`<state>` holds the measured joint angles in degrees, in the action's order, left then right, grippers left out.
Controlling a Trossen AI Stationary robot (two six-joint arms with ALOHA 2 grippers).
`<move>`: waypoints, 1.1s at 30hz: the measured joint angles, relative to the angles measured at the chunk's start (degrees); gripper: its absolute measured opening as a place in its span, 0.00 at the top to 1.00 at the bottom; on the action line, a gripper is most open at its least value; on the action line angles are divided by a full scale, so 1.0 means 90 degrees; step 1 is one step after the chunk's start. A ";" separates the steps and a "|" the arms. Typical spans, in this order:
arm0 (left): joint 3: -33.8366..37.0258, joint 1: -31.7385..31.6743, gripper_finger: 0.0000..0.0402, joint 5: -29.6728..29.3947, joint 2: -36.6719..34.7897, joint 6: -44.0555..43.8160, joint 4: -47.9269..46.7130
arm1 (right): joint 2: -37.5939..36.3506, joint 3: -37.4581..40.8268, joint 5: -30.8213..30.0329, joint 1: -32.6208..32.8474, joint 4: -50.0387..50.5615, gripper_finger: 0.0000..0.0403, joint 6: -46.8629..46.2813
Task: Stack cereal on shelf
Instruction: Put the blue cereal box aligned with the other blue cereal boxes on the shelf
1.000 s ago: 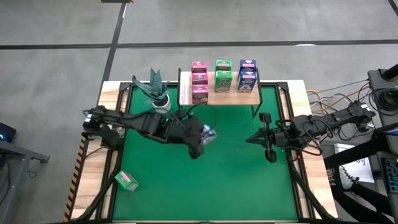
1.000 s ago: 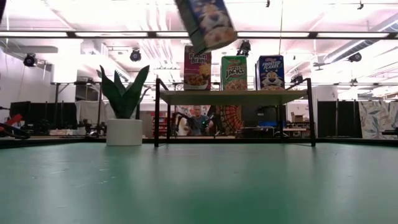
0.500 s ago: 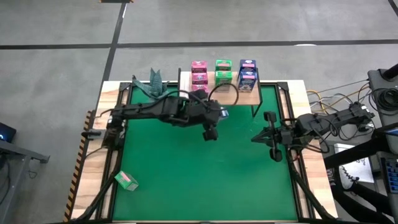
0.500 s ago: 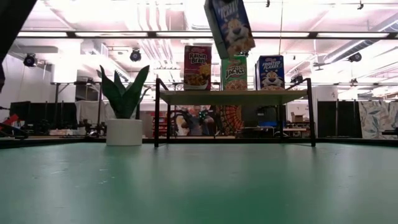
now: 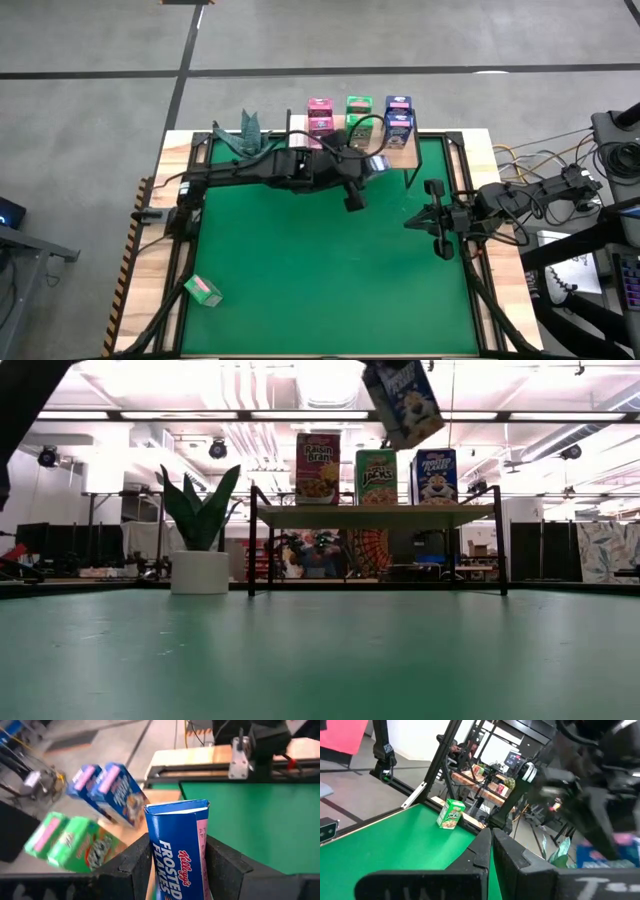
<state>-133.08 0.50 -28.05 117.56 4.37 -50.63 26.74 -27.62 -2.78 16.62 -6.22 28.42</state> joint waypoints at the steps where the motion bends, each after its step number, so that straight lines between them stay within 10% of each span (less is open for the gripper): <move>1: 0.0000 -0.0059 0.65 0.0000 0.0056 0.0106 0.0169 | 0.0000 0.0000 0.0000 0.0000 -0.0001 0.98 0.0000; 33: 0.0017 -0.0896 0.56 0.0563 0.0680 0.0051 0.0392 | 0.0000 0.0000 -0.0022 0.0000 0.0010 0.98 -0.0028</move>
<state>-132.92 -7.56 -22.98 123.68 4.83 -47.10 26.74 -27.62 -2.98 16.62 -6.13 28.17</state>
